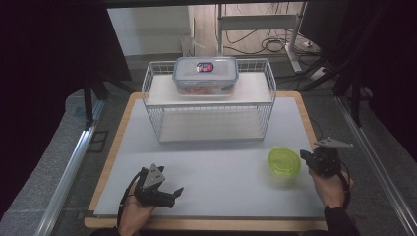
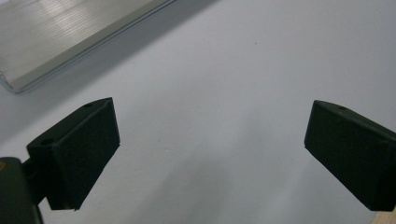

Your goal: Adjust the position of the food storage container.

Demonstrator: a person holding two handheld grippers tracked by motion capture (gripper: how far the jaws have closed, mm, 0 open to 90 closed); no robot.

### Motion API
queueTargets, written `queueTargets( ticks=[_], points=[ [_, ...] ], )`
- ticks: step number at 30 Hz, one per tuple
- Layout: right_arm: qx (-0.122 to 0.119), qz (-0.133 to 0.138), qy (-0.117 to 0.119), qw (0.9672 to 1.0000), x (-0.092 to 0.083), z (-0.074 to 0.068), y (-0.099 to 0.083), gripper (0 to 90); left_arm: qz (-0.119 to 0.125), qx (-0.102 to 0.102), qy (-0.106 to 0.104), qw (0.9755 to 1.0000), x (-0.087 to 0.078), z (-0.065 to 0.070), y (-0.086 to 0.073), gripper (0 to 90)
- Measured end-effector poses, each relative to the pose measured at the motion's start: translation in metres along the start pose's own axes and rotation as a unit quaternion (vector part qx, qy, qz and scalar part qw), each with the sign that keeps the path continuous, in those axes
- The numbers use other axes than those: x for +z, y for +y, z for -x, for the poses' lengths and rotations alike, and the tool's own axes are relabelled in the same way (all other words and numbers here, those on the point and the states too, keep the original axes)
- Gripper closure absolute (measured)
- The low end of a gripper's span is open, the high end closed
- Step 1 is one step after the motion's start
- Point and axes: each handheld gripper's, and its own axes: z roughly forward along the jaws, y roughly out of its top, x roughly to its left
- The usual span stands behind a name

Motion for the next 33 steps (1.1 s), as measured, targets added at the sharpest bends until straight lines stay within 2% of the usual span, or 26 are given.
queueTargets(
  ticks=[3, 8, 19, 26, 30, 33],
  points=[
    [-0.008, -0.015, -0.01, 0.9998, 0.001, -0.004, -0.002, 90.0, 0.0, -0.002, 0.0, 1.0, 0.0, 0.0, 0.0, 3.1],
    [-0.007, -0.024, -0.012, 0.9996, 0.0, -0.007, -0.006, 90.0, -0.004, 0.002, 0.001, 1.0, 0.001, 0.001, 0.0, 3.1],
    [-0.006, -0.033, -0.005, 0.9994, 0.0, -0.014, -0.01, 90.0, -0.008, 0.005, 0.001, 1.0, 0.002, 0.002, 0.0, 3.1],
    [-0.008, -0.043, 0.001, 0.999, 0.007, -0.018, -0.01, 90.0, -0.013, 0.008, 0.0, 0.9999, 0.003, 0.002, 0.0, 3.2],
    [0.005, -0.057, 0.02, 0.9981, 0.015, -0.015, -0.014, 90.0, -0.015, 0.01, -0.001, 0.9998, 0.004, 0.003, 0.0, 3.2],
    [0.002, -0.06, 0.022, 0.998, 0.018, -0.017, -0.014, 90.0, -0.016, 0.009, -0.002, 0.9998, 0.004, 0.003, 0.0, 3.3]
  ],
)
